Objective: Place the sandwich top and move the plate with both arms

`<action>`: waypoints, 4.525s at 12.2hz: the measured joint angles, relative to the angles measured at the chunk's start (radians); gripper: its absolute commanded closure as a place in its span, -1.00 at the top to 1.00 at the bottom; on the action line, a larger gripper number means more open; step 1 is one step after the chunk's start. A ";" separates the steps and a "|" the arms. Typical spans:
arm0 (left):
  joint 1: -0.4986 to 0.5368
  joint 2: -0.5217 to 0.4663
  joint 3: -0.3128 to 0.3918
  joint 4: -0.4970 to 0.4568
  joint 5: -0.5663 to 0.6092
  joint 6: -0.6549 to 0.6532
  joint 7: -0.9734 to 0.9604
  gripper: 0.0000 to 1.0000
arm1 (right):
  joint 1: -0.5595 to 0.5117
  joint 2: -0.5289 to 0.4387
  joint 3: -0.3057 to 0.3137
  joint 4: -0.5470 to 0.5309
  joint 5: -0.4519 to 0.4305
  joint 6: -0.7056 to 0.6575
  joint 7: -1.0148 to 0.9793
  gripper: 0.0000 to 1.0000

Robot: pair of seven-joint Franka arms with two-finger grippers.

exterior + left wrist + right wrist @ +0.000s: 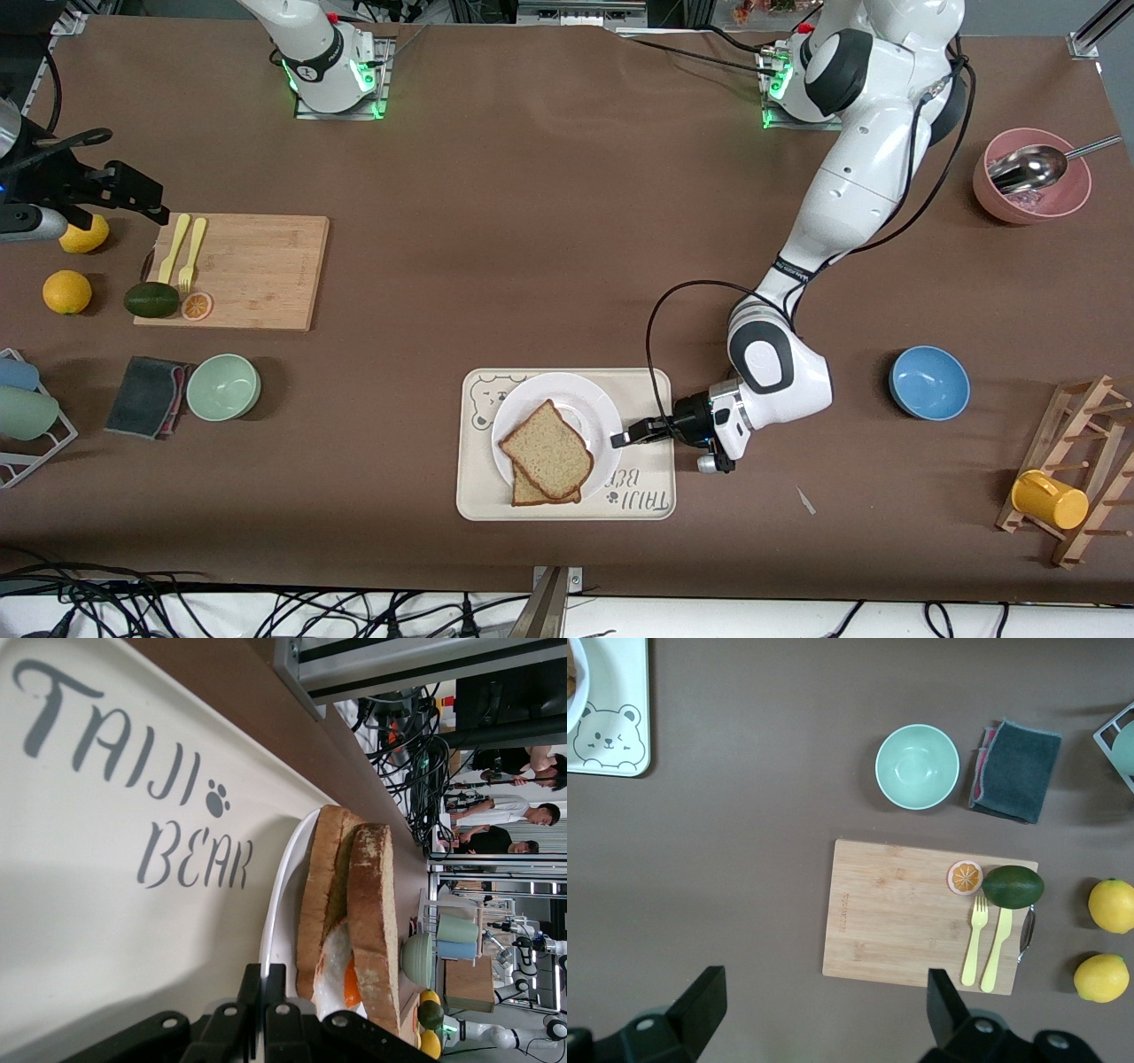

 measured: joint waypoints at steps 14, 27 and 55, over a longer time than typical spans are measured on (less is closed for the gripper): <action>0.083 -0.138 0.011 -0.028 0.107 -0.074 -0.024 1.00 | 0.000 0.000 0.000 0.000 0.000 0.000 0.000 1.00; 0.242 -0.681 0.128 -0.159 1.232 -0.816 -0.491 1.00 | 0.000 0.000 0.000 0.000 0.000 0.002 0.000 1.00; 0.024 -1.130 0.449 -0.438 1.265 -0.916 -0.549 1.00 | 0.000 0.001 0.000 -0.001 0.000 0.004 -0.001 1.00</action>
